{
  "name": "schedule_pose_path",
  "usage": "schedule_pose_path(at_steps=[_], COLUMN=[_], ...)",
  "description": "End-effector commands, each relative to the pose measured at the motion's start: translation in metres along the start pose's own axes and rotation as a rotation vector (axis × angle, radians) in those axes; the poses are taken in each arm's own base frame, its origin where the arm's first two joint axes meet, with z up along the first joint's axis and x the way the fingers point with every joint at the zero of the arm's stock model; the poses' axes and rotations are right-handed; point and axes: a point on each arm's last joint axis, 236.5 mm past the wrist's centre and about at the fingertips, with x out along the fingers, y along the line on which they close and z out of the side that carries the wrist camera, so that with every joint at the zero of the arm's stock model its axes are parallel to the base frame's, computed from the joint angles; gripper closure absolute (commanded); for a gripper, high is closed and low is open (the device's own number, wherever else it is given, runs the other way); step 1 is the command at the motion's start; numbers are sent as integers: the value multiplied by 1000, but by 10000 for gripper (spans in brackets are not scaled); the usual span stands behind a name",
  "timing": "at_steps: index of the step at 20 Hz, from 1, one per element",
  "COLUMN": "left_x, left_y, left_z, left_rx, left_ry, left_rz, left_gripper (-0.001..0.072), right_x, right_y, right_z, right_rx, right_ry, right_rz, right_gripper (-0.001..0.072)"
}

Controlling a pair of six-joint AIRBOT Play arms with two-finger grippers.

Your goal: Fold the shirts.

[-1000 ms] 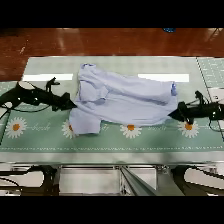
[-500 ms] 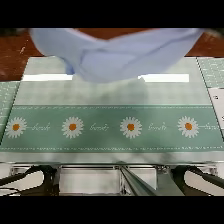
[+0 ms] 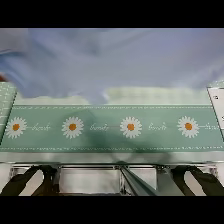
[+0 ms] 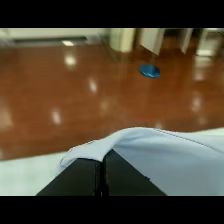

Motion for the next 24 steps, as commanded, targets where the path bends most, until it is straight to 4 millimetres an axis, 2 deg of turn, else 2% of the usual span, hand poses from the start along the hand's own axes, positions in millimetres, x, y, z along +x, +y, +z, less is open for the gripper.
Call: schedule_pose_path(at_steps=[1, 2, 4, 5, 7, 9, 11, 13, 16, 19, 22, 24], left_x=[-77, -89, -100, -98, -75, -37, 9, 59, 137, 211, 281, 315], left_y=[-26, -34, -38, -35, -23, -6, 8, 20, 36, 44, 54, 57], left_z=[19, 20, 18, 13, -9, -47, -89, -135, -205, -266, -320, -356], left_rx=[96, 111, 107, 112, 112, 95, 75, 51, 14, -48, -121, -156], left_ry=[-146, -165, -170, -147, -48, 110, 262, 415, 601, 718, 748, 766], left_rz=[65, 39, 2, -5, 5, 33, 50, 50, 48, 32, 39, 35], left_gripper=[682, 682, 682, 682, 682, 682, 682, 682, 682, 682, 682, 682], right_x=[-62, -69, -73, -70, -54, -26, 6, 37, 84, 137, 204, 247], right_y=[-3, -4, -3, -3, -2, 3, 10, 8, -12, -38, -62, -68], right_z=[-7, -13, -30, -38, -62, -96, -132, -174, -245, -310, -352, -384], right_rx=[-15, -9, 8, 18, 47, 102, 160, 217, 309, 389, 468, 558], right_ry=[-31, -15, 47, 81, 179, 303, 414, 510, 626, 718, 759, 797], right_rz=[-134, -150, -152, -148, -112, -34, 56, 112, 104, 74, 74, 110], right_gripper=[691, 691, 691, 691, 691, 691, 691, 691, 691, 691, 691, 691])
